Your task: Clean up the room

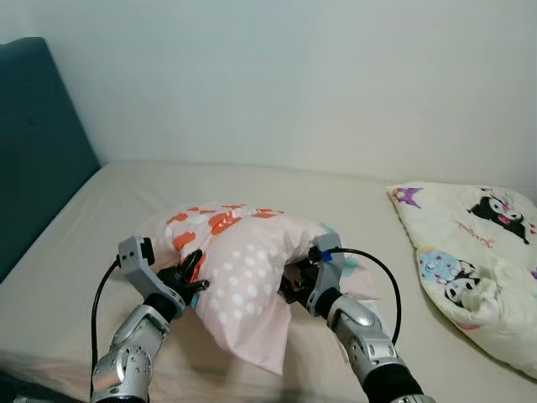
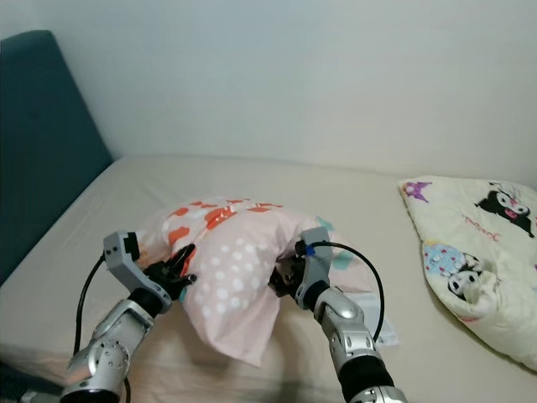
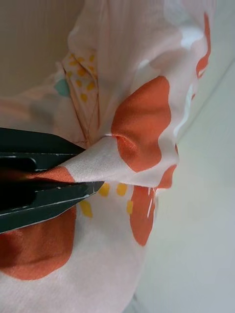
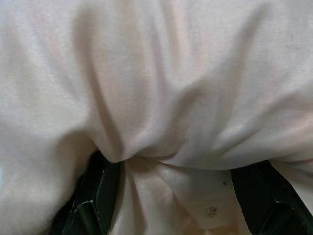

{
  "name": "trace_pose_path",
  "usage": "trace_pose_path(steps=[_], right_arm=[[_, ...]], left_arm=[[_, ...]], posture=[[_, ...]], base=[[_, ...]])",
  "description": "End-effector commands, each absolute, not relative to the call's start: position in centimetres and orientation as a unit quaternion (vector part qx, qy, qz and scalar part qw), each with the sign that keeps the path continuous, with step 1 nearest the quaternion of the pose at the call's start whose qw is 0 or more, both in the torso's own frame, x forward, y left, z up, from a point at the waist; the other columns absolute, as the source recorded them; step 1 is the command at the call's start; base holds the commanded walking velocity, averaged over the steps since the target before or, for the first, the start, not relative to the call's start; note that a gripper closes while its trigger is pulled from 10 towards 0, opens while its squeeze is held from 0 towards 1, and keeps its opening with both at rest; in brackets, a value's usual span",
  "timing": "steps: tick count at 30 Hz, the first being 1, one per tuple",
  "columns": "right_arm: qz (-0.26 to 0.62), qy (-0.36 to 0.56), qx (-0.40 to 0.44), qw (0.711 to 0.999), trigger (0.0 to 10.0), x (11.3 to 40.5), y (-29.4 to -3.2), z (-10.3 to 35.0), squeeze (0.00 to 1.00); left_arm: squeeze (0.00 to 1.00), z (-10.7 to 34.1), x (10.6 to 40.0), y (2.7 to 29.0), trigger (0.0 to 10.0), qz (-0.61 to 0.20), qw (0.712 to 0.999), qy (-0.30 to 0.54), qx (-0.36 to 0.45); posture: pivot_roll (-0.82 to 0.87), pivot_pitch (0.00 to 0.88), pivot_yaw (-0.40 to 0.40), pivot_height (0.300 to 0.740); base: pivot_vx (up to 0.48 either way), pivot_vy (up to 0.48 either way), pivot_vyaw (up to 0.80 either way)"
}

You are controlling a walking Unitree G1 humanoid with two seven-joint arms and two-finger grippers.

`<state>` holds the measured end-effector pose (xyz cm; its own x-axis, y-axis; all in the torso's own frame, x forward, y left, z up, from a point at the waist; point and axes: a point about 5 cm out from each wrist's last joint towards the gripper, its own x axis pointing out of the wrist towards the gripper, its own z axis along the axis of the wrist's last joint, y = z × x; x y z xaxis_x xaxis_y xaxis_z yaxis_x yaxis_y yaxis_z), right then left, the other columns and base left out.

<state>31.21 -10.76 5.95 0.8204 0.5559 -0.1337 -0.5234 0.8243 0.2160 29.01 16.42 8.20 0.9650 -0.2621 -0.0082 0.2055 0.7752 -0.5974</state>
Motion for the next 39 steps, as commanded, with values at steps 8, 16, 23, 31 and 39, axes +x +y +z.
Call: trace_pose_path(steps=[8, 16, 23, 31, 39], right_arm=[[0.303, 0.082, 0.093, 0.945, 10.0, 31.4, -9.3, 6.3, 0.0], [0.288, 0.076, 0.1, 0.949, 10.0, 31.5, -9.7, 6.4, 0.0], [0.289, 0.077, 0.092, 0.95, 10.0, 31.5, -9.8, 6.3, 0.0], [0.294, 0.074, 0.088, 0.949, 10.0, 31.3, -9.8, 6.3, 0.0], [0.285, 0.073, 0.088, 0.952, 10.0, 31.3, -10.0, 6.2, 0.0]], left_arm=[[0.0, 9.2, 29.6, 16.1, 10.0, -0.139, 0.948, 0.026, -0.286], [0.0, 9.3, 29.8, 15.4, 10.0, -0.152, 0.947, 0.023, -0.283], [0.0, 9.8, 30.2, 15.3, 10.0, -0.161, 0.945, 0.013, -0.285], [0.0, 9.7, 30.4, 15.1, 10.0, -0.156, 0.945, 0.016, -0.287], [0.0, 9.5, 30.4, 14.1, 10.0, -0.176, 0.943, 0.026, -0.281]], posture=[[-0.01, 0.002, -0.021, 0.735], [-0.02, 0.007, -0.023, 0.735], [-0.02, 0.009, -0.022, 0.735], [-0.03, 0.012, -0.019, 0.735], [-0.03, 0.016, -0.019, 0.735]], base=[[0.0, 0.0, 0.77], [0.0, 0.0, 0.77], [0.0, 0.0, 0.22], [0.0, 0.0, 0.8], [0.0, 0.0, 0.8]])
